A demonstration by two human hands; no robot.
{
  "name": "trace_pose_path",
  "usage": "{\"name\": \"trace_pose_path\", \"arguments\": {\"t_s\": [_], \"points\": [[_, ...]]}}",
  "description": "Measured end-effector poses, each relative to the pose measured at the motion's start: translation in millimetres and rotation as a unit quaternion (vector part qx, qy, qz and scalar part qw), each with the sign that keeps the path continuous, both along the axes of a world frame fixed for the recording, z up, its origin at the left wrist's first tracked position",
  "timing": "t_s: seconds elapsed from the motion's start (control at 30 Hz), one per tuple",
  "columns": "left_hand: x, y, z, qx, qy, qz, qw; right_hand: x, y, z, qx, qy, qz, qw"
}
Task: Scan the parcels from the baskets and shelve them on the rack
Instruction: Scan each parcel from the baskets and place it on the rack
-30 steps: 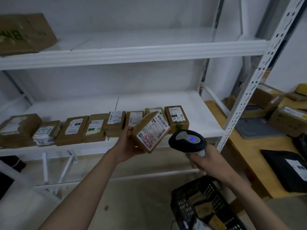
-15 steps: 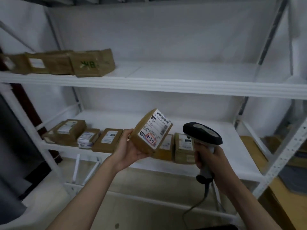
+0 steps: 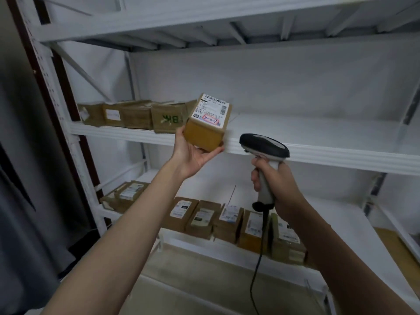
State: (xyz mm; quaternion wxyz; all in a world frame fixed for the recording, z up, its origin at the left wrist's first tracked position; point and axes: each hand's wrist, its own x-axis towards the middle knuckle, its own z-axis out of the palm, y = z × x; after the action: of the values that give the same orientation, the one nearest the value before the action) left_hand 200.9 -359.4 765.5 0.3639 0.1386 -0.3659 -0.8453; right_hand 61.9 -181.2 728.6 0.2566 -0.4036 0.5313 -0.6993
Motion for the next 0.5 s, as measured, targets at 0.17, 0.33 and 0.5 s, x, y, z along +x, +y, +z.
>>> {"name": "trace_pose_path", "arguments": {"t_s": [0.17, 0.33, 0.5], "points": [[-27.5, -37.3, 30.2, 0.04, -0.055, 0.036, 0.997, -0.7, -29.5, 29.4, -0.004, -0.021, -0.002, 1.0], [-48.9, -67.8, 42.7, 0.07, -0.072, 0.072, 0.992, -12.0, -49.9, 40.3, -0.001, -0.04, -0.011, 0.999], [-46.2, -82.6, 40.7, 0.085, -0.093, 0.128, 0.984, -19.3, -66.9, 32.4, 0.018, -0.048, -0.02, 0.998]]}}
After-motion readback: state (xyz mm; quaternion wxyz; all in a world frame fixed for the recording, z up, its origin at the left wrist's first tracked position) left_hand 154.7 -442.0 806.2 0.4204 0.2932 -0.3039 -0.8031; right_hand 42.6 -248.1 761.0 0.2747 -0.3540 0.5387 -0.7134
